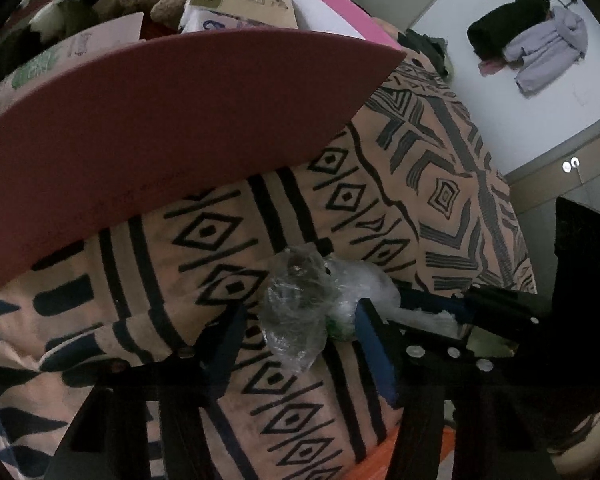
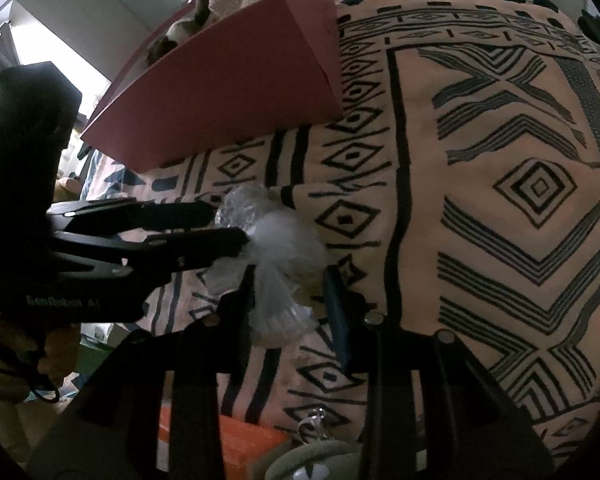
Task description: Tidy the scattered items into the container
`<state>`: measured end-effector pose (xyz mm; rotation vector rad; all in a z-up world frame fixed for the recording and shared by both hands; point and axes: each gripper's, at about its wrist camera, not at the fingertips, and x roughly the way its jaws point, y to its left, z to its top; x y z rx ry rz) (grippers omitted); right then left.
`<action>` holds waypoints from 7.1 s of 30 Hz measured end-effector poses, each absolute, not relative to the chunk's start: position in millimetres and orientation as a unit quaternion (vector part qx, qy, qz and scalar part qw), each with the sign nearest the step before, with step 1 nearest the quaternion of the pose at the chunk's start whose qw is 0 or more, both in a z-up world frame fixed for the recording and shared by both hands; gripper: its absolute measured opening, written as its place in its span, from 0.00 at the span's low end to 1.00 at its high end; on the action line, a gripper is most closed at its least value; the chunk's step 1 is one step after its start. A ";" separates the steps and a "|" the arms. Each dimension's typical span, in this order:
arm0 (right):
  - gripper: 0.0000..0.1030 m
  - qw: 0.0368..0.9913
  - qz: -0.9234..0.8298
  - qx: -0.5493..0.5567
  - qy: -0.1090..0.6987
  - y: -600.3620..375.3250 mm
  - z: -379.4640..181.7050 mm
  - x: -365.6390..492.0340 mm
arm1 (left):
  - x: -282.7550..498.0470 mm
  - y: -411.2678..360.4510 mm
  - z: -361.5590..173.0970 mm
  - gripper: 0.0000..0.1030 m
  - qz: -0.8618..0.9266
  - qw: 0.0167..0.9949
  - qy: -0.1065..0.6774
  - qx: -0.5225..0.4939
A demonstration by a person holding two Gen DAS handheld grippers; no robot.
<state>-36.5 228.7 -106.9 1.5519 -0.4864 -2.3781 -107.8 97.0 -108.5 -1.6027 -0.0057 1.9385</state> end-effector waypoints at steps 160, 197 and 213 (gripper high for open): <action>0.35 0.169 -0.786 0.535 -0.259 225.2 -114.1 -76.9 | -106.9 61.6 -108.4 0.22 0.723 0.315 -0.086 -0.608; 0.09 0.228 -0.858 0.425 -0.177 203.0 7.6 -65.0 | -98.3 44.1 -2.8 0.22 0.800 0.342 -0.080 -0.486; 0.09 0.242 -0.869 0.401 -0.159 194.0 33.9 -74.2 | -103.1 32.7 19.3 0.22 0.818 0.335 -0.086 -0.459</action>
